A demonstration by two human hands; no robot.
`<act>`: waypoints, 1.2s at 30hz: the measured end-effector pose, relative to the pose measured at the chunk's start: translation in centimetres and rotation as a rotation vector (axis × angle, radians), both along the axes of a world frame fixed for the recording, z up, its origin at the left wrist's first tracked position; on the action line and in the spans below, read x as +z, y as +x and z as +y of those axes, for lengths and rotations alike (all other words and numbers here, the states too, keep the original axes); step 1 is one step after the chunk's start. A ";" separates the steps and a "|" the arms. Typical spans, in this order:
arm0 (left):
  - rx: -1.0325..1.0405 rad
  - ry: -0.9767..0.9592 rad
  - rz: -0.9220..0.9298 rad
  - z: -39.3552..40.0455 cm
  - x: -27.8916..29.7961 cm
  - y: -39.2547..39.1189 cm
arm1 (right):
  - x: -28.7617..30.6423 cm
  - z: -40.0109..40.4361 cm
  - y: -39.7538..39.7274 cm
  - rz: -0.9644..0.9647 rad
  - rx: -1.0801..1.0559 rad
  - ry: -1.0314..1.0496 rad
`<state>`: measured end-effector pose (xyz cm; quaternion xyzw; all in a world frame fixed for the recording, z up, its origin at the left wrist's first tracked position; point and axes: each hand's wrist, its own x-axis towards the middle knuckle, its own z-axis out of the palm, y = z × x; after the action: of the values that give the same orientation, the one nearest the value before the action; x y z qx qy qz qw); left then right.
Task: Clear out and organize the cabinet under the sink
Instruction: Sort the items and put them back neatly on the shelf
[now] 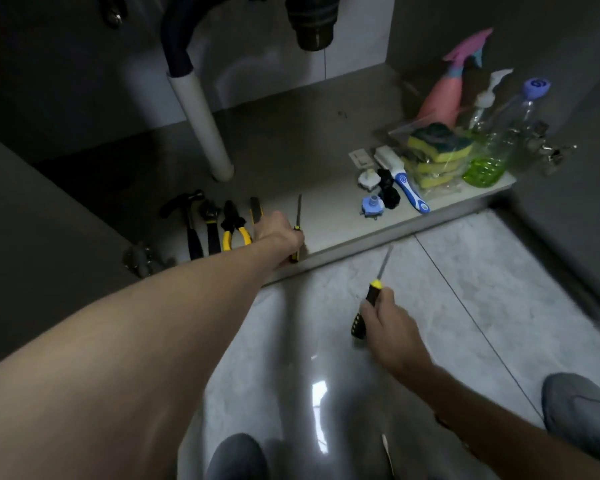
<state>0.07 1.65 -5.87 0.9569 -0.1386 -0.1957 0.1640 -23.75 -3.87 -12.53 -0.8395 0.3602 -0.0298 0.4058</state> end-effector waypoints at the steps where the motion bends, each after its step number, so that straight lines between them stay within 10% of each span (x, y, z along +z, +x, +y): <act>1: -0.032 0.026 0.022 -0.2 -0.2 0.5 | 0.6 -1.4 2.1 -0.012 0.041 -0.056; 10: -0.076 -0.015 0.121 -1.4 -1.1 4.3 | 4.5 -8.3 17.0 0.146 0.300 -0.366; 36: -0.094 0.061 -0.019 0.8 -0.9 7.6 | 0.9 -4.6 19.7 -0.064 0.187 -0.153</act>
<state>7.65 2.49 -6.79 0.9556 -0.1791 -0.1982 0.1242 -4.09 -8.42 -11.63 -0.8966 0.2637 -0.0461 0.3527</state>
